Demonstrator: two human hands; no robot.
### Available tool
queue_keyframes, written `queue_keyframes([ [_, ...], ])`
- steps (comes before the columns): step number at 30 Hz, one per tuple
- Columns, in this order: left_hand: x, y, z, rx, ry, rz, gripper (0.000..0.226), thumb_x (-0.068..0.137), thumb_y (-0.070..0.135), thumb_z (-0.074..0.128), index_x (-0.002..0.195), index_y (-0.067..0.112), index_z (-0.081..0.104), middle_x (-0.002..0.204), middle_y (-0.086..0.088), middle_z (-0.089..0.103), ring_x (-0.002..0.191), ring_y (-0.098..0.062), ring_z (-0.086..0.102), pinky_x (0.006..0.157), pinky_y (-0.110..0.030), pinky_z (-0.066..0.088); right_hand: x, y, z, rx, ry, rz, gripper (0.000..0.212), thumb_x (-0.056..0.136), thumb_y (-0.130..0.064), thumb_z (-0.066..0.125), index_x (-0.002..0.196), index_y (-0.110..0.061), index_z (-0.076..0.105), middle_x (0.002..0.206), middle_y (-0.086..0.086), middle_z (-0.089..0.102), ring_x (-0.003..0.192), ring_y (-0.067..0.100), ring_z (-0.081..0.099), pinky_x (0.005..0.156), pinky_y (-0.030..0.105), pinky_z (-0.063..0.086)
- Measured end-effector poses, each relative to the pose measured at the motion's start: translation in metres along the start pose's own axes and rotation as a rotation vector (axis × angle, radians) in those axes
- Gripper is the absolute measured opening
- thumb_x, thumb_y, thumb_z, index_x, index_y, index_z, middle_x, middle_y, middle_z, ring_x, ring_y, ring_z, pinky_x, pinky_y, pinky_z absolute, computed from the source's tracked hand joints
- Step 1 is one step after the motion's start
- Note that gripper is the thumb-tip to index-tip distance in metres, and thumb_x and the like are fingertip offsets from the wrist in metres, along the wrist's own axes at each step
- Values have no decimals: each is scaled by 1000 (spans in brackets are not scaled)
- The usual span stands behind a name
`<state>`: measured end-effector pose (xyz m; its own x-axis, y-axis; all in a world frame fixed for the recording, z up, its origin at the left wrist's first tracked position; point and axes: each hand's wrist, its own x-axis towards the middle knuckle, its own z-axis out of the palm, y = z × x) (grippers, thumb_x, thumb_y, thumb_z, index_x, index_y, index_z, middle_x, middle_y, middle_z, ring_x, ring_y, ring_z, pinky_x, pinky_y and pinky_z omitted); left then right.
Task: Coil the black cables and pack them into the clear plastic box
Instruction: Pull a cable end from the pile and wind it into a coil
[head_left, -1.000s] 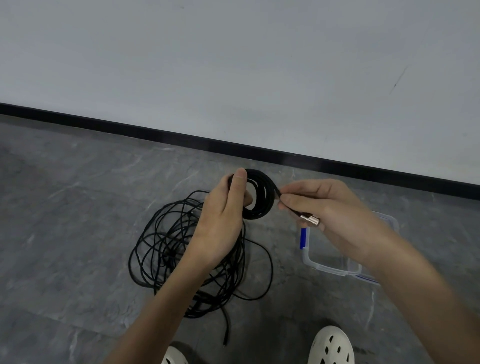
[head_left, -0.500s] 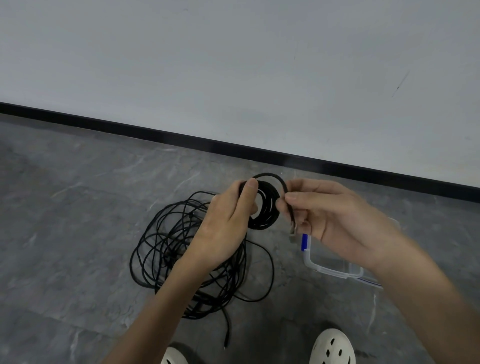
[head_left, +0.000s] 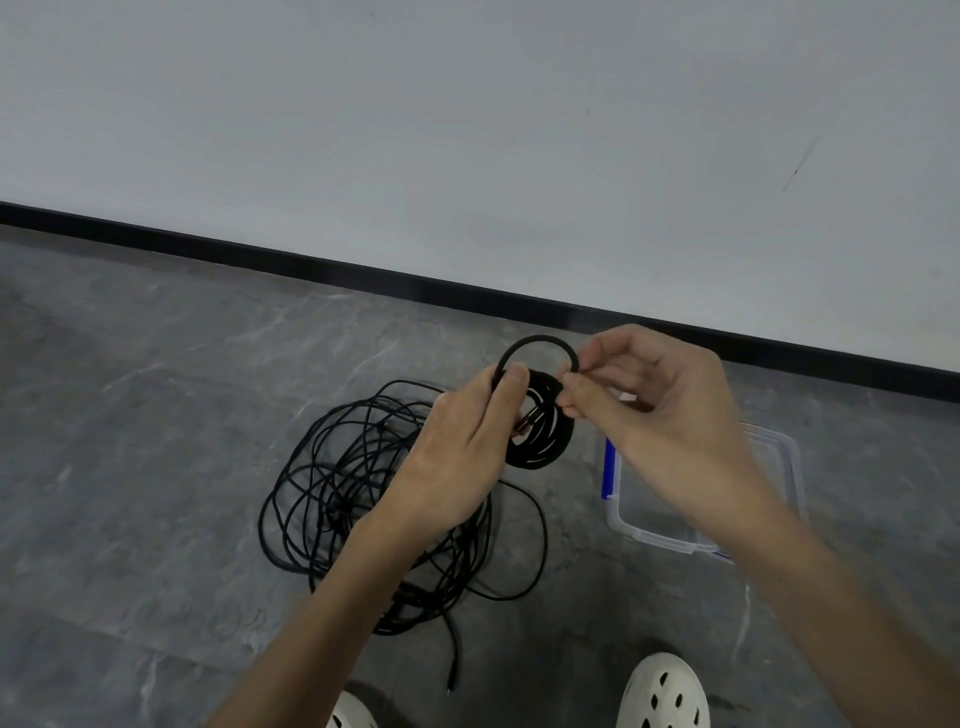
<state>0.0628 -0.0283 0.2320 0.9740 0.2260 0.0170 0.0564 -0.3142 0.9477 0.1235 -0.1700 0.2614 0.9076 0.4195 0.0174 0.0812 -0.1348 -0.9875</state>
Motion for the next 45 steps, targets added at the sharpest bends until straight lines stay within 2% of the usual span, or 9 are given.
queue_keyframes([
  [4,1,0,1,23,4,-4,38,103,32,35,70,17,48,60,-2,44,54,-18,41,51,-34,34,-1,5,2,-102,22,-146,17,81,1,71,85,-15,66,79,-4,71,77,9,70,68,18,55],
  [12,7,-19,-1,264,32,-58,26,99,35,29,91,18,48,72,9,50,65,2,41,64,-8,36,2,21,-1,-553,27,-602,7,79,-1,72,84,-5,70,92,1,62,82,5,57,74,19,51],
  [24,7,-17,2,228,38,-24,26,100,35,31,91,19,49,72,13,50,65,1,45,65,-4,34,-3,22,10,-250,69,-503,9,80,2,71,86,-4,71,88,-4,63,83,6,64,77,15,53],
  [29,6,-18,-1,207,15,-43,22,102,31,31,88,25,47,74,17,44,67,3,43,66,-2,33,-1,24,9,-374,42,-553,6,80,0,70,85,-4,71,83,-2,67,77,7,66,71,20,57],
  [33,8,-25,0,336,19,89,32,105,19,28,82,23,50,65,12,36,56,-12,35,56,-31,37,1,27,3,-546,2,-606,10,78,1,75,83,-7,71,84,-1,68,76,9,64,72,24,54],
  [36,8,-24,-2,619,-11,152,20,89,5,38,93,6,58,68,6,45,50,-8,26,43,-19,22,2,32,3,-679,-45,-642,9,78,-2,75,83,-9,71,85,0,67,77,16,63,68,33,55],
  [39,8,-39,-2,761,47,195,22,74,-7,62,96,-3,59,68,-6,46,48,-12,28,41,-21,19,2,37,5,-763,-70,-669,6,80,-5,74,83,-9,71,84,0,66,76,19,61,60,37,53],
  [41,5,-33,-1,785,88,158,12,87,5,54,97,0,60,66,-1,43,51,-16,34,44,-27,26,2,39,6,-809,-62,-681,6,80,-6,74,82,-10,70,83,-1,65,76,19,59,54,37,52],
  [45,3,-33,1,690,197,-3,37,102,36,28,103,9,54,69,-2,46,71,-30,53,64,-38,35,0,38,12,-845,-53,-693,8,78,-4,75,76,-10,70,79,0,65,74,18,59,51,33,51],
])
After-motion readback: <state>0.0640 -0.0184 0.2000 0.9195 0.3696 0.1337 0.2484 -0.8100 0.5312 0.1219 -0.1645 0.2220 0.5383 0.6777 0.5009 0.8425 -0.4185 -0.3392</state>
